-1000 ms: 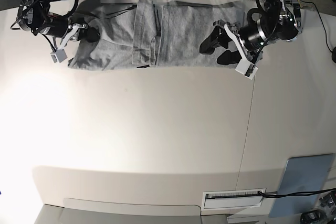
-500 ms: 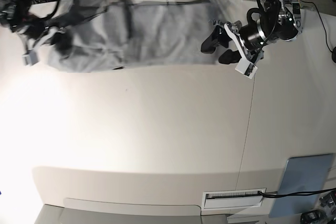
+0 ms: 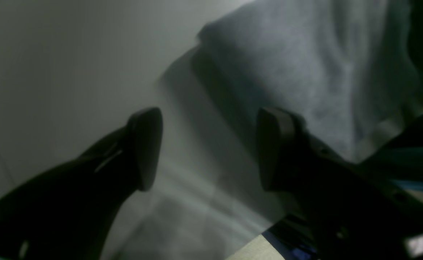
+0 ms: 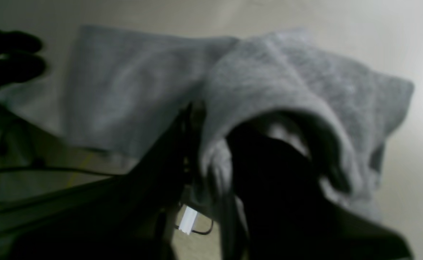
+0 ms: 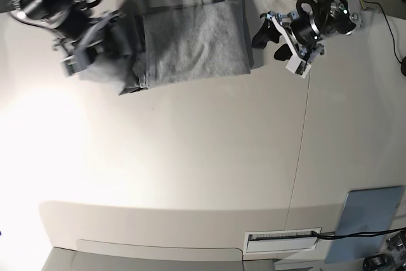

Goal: Fold the T-shirt properly
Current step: 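Fold the held end with the right gripper over toward the left gripper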

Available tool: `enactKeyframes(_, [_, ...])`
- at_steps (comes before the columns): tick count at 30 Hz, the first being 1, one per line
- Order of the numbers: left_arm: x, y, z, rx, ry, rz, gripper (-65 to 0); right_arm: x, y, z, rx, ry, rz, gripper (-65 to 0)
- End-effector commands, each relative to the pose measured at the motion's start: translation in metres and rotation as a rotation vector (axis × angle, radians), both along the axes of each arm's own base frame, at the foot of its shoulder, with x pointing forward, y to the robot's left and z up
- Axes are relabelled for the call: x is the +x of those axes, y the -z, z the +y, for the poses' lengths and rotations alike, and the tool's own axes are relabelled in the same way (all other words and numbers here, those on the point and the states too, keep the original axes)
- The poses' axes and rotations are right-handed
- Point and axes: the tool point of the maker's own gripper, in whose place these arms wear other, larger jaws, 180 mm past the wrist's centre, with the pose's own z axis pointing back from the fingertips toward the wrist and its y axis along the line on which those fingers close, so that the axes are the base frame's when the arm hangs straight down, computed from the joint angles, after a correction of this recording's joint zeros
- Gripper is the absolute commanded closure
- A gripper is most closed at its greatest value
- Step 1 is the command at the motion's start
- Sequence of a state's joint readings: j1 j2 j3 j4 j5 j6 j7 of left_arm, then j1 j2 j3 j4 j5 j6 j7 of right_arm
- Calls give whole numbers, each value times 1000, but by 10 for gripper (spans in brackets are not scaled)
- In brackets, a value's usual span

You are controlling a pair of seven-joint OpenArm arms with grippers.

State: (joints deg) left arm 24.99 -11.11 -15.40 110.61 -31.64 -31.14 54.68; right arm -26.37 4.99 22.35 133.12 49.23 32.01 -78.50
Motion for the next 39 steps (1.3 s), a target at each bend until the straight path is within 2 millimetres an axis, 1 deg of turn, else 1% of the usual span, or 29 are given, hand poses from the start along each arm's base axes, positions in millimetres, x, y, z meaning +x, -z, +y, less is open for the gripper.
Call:
enactKeyframes(1, [6,-7,1,-8,-12,-43,-410,6,-12,16,37,-25,-56,0])
enactKeyframes(3, [4,2,6,6,-33,-36,-410,6,-10,40,67,-69,-58,0])
enactKeyframes(5, [2,15,10,0,-53,-14,-410,7,-9,63,87,-108,-59,0])
enactKeyframes(8, [-6,30,5,-42,-26,-2,-410,6,-7,90,89,-153,-67,0])
enactKeyframes(11, [-7,39,4,-65,-22,8,-410,4,-9,116,96,-201,-83,0])
enactKeyframes(13, [-2,40,4,-76,-28,11,-410,2,-12,130,106,-226,-100,0])
enactKeyframes(16, [4,39,-5,-95,-9,6,-410,1,-16,149,121,-244,-120,0])
enactKeyframes(19, [5,38,-26,-111,55,11,-410,3,-26,165,155,-250,-150,0])
enactKeyframes(22, [11,37,-42,-112,90,11,-410,4,-30,171,172,-244,-162,0])
enactKeyframes(25, [22,35,-46,-85,103,-6,-410,5,-29,171,166,-239,-164,0])
enactKeyframes(28, [34,28,-49,-87,112,-35,-410,6,-31,171,170,-236,-169,0])
enactKeyframes(31, [42,24,-48,-76,115,-53,-410,6,-30,171,169,-239,-170,0])
enactKeyframes(34, [49,22,-37,-43,123,-66,-410,5,-29,171,136,-270,-194,0])
enactKeyframes(35, [52,21,-31,-34,124,-70,-410,5,-28,170,114,-278,-204,-30])
enactKeyframes(37, [57,16,-21,-30,116,-77,-410,7,-28,167,96,-273,-214,-183])
enactKeyframes(38, [59,12,-16,-37,109,-82,-410,8,-28,168,98,-272,-217,-247])
enactKeyframes(39, [61,8,-11,-43,101,-87,-410,8,-29,168,103,-271,-221,-285])
